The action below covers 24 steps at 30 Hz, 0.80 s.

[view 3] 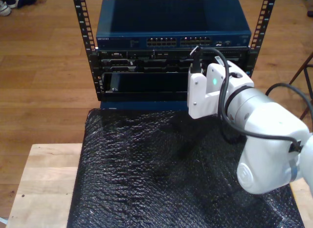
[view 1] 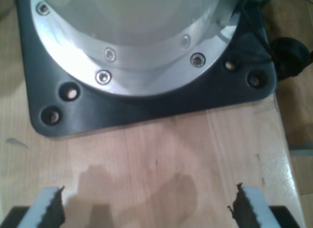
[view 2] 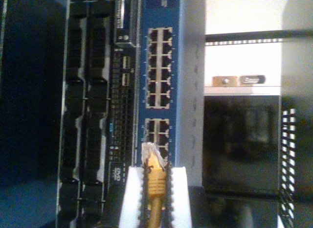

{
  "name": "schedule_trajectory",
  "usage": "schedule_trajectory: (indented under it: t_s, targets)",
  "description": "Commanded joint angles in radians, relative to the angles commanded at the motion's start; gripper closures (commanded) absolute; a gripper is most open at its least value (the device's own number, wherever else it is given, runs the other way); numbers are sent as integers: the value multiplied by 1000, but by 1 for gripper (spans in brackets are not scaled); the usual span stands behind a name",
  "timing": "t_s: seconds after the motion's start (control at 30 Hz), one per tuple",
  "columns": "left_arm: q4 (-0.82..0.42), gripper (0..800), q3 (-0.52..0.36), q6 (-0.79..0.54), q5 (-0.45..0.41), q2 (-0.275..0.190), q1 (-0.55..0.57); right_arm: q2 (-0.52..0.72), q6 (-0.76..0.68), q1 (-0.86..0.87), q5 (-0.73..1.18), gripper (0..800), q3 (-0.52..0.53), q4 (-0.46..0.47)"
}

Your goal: Grab the cable and plug it in

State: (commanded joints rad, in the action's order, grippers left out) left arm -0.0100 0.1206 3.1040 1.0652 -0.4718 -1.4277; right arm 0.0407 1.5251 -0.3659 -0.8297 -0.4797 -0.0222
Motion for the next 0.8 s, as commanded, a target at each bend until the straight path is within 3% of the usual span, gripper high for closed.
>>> schedule_trajectory:
  t_s: [0.43,0.8]
  targets:
    - [0,0,0,0,0,0,0,-46,-6,12,-35,800,-46,-5]
    - [0,0,0,0,0,0,0,-199,0,8,-241,800,-121,-49]
